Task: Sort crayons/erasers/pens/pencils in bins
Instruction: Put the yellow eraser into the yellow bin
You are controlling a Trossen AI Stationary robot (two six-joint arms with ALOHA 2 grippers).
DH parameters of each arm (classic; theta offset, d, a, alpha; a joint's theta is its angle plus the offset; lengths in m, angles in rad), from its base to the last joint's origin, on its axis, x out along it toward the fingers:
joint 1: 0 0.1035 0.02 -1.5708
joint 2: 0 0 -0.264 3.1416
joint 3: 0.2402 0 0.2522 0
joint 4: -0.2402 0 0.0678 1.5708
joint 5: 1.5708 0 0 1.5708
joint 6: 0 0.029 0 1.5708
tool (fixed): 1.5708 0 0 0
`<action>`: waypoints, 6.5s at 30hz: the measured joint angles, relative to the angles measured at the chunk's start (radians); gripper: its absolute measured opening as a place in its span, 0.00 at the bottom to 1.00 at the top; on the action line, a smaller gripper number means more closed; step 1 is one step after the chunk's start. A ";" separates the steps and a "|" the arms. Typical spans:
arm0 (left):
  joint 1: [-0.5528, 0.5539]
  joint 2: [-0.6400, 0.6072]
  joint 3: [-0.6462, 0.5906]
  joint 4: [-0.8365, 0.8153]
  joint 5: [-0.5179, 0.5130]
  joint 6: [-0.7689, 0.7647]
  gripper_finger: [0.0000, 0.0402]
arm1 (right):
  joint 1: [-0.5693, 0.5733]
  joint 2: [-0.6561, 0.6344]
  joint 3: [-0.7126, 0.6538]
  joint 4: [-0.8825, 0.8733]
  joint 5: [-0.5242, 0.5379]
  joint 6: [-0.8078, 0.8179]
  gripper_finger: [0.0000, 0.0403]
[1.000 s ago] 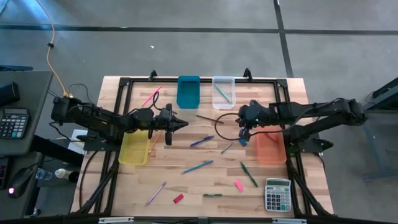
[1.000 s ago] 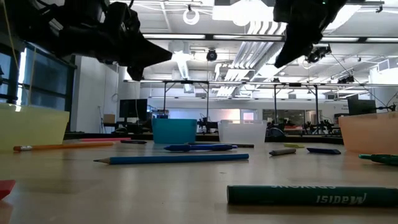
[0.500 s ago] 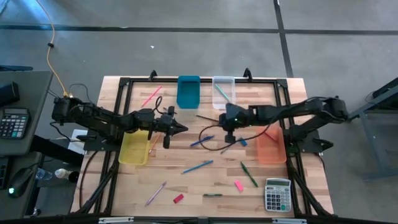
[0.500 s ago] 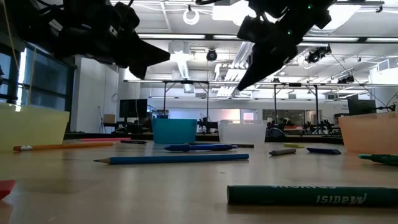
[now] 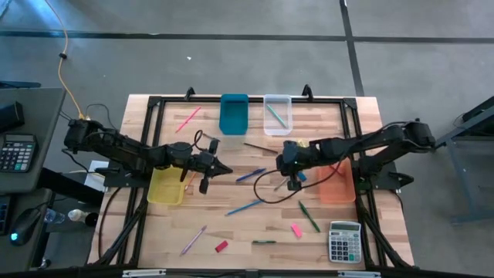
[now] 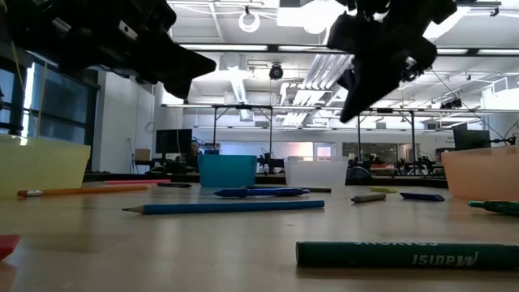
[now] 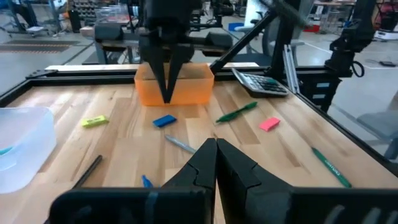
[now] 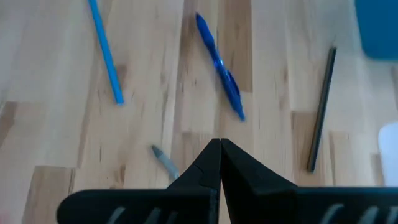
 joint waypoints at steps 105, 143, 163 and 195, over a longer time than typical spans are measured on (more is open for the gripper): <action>0.017 0.067 0.074 -0.077 -0.057 -0.415 0.12 | 0.057 -0.047 -0.262 0.360 0.446 0.312 0.15; -0.017 0.470 0.426 -0.077 -0.042 -0.422 0.37 | 0.341 0.235 -0.260 0.991 0.770 -0.298 0.15; -0.012 0.502 0.447 -0.084 -0.104 -0.326 0.04 | 0.361 0.234 -0.260 0.993 0.778 -0.317 0.22; -0.198 -0.205 0.574 -1.626 -0.364 -0.328 0.01 | 0.354 0.234 -0.260 0.982 0.827 -0.289 0.28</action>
